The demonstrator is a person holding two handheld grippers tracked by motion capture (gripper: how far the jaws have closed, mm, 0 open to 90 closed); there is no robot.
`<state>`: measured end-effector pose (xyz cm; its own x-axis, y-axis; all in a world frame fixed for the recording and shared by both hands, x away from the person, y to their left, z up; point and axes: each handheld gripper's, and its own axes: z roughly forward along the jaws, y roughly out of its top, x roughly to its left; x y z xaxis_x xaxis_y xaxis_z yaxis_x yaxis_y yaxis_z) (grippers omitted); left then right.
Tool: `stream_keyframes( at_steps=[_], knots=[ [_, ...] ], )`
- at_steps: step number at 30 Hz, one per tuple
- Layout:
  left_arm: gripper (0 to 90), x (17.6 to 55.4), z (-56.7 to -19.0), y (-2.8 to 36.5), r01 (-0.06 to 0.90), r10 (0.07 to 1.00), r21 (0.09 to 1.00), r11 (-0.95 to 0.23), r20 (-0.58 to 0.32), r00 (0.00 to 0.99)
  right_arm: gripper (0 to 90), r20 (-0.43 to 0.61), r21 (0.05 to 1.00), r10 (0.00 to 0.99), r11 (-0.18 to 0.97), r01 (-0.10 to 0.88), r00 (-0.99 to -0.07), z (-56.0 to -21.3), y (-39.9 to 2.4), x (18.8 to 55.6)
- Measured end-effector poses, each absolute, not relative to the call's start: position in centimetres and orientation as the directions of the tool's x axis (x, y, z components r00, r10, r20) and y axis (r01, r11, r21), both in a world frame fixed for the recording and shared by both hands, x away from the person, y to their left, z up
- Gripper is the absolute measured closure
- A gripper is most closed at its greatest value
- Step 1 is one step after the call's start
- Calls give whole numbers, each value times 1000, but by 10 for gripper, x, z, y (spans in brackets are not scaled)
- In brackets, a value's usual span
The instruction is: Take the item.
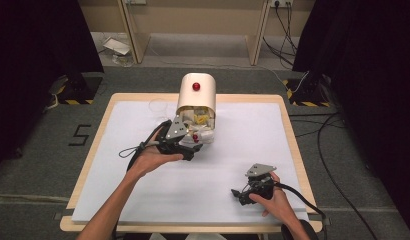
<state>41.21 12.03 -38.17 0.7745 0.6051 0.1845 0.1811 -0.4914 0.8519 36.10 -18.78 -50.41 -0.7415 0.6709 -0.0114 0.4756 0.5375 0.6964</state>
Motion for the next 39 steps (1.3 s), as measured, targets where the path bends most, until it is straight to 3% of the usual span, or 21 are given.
stream_keyframes(
  at_steps=[39],
  knots=[
    [194,382,-386,119,180,592,849,-497,180,785,9,-11,696,671,537,476,-741,-504,-188,361]
  ],
)
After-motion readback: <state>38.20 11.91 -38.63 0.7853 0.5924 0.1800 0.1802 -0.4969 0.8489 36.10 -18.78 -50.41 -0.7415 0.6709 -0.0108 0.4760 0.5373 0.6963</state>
